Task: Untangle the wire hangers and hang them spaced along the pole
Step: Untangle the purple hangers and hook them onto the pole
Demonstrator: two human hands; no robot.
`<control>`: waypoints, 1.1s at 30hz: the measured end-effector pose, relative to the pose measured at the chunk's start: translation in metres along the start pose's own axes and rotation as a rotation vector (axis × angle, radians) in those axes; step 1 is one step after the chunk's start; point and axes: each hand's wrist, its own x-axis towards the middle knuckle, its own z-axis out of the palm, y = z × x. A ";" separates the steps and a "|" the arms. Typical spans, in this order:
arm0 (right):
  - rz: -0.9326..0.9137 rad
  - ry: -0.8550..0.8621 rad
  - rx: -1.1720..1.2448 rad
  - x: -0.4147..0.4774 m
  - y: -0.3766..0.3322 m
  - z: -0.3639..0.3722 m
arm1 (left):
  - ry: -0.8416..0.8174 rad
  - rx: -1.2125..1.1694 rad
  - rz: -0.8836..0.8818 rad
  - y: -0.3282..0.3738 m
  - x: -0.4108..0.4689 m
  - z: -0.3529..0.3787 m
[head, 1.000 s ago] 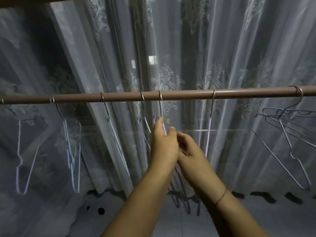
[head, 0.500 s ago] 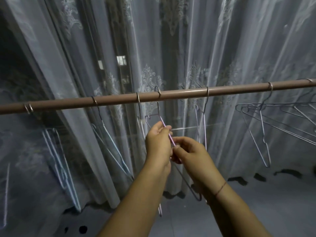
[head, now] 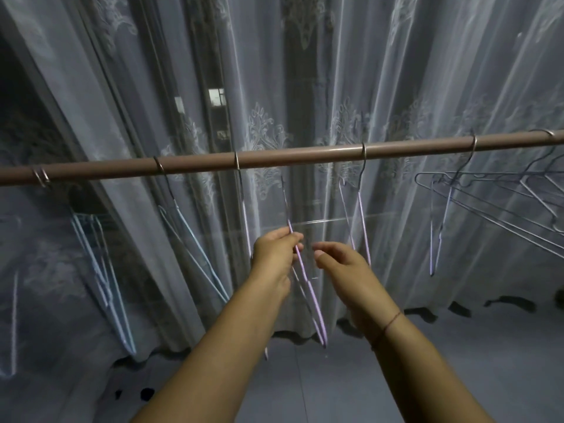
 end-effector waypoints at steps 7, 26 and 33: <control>-0.001 -0.022 -0.148 0.003 0.013 -0.027 | -0.179 0.342 -0.018 -0.019 -0.019 -0.026; -0.062 -0.406 -0.582 0.000 0.024 -0.056 | -0.320 0.535 0.176 -0.040 -0.027 -0.066; 0.085 -0.297 -0.232 -0.025 0.011 -0.061 | 0.039 0.494 0.423 -0.043 -0.031 -0.049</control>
